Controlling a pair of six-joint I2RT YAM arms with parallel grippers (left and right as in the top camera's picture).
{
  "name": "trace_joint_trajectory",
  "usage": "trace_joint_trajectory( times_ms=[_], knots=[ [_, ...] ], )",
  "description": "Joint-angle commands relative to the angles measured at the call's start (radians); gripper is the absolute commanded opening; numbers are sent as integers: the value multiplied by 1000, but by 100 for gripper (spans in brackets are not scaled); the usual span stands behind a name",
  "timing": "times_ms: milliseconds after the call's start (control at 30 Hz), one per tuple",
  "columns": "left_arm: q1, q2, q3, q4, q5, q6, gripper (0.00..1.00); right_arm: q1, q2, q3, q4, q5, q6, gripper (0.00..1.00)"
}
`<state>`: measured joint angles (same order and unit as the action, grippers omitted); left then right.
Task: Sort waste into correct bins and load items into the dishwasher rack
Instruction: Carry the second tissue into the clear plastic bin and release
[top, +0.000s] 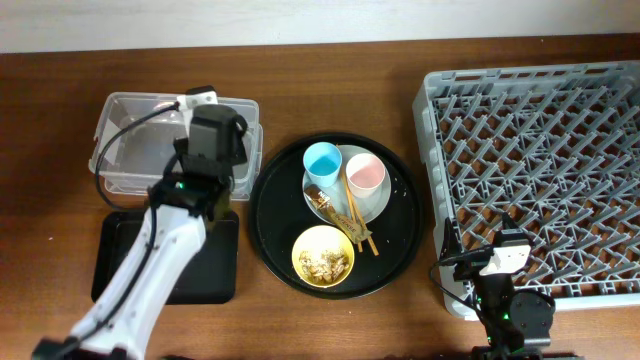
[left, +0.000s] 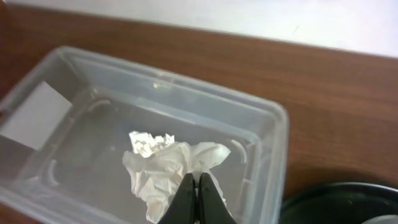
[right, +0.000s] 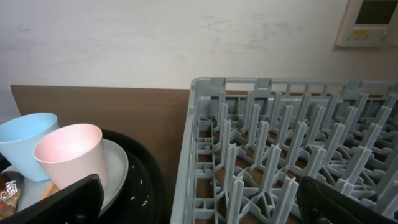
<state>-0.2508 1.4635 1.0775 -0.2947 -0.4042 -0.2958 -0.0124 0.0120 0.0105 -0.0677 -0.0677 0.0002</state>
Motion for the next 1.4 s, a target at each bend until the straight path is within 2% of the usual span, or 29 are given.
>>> trace_joint_trajectory(
  times_ms=[0, 33, 67, 133, 200, 233, 400, 433, 467, 533, 567, 733, 833, 867, 933, 1033, 1067, 1100, 1167, 1233, 1267, 1300, 1367],
  knots=[
    [60, 95, 0, 31, 164, -10, 5, 6, -6, -5, -5, 5, 5, 98],
    [70, 109, 0, 33, 189, -10, 16, 6, -6, -5, -5, 5, 5, 98],
    [80, 120, 0, 33, 209, -10, 37, 6, -6, -5, -5, 5, 5, 98],
    [93, 125, 0, 32, 210, -8, 51, 6, -6, -5, -5, 5, 5, 98],
    [97, 121, 1, 36, 210, -1, 71, 6, -6, -5, -5, 5, 5, 98],
    [97, 114, 1, 37, 210, -1, 76, 6, -6, -5, -5, 5, 5, 98],
    [97, 57, 1, 37, 237, -2, 84, 6, -6, -5, -5, 5, 5, 98],
    [97, 42, 1, 37, 237, -2, 84, 6, -6, -5, -5, 5, 5, 98],
    [97, 33, 1, 36, 237, -2, 75, 6, -6, -5, -5, 5, 5, 98],
    [97, 28, 1, 24, 237, -2, 11, 6, -6, -5, -5, 5, 5, 98],
    [97, 30, 0, 11, 246, -2, 2, 6, -6, -5, -5, 5, 5, 98],
    [97, 36, 0, -35, 300, 1, 3, 6, -6, -5, -5, 5, 5, 98],
    [97, 37, 0, -31, 300, 26, 20, 6, -6, -5, -5, 5, 5, 98],
    [97, 40, 0, -30, 300, 25, 40, 6, -6, -5, -5, 5, 5, 98],
    [97, 51, 0, -26, 301, 25, 58, 6, -6, -5, -5, 5, 5, 98],
    [97, 77, 0, -5, 299, 25, 99, 6, -6, -5, -5, 5, 5, 98],
    [98, 79, 0, -2, 290, 25, 99, 6, -6, -5, -5, 5, 5, 98],
    [98, 79, 0, -3, 277, 25, 77, 6, -6, -5, -5, 5, 5, 98],
    [98, 79, 0, -15, 282, 25, 0, 6, -6, -5, -5, 5, 5, 98],
    [94, 79, 0, -33, 272, 26, 0, 6, -6, -5, -5, 5, 5, 98],
    [94, 83, 0, -32, 243, 29, 6, 6, -6, -5, -5, 5, 5, 98],
    [94, 87, 0, -31, 232, 29, 51, 6, -6, -5, -5, 5, 5, 98],
    [94, 84, 0, -40, 275, 49, 99, 6, -6, -5, -5, 5, 5, 98]
  ],
)
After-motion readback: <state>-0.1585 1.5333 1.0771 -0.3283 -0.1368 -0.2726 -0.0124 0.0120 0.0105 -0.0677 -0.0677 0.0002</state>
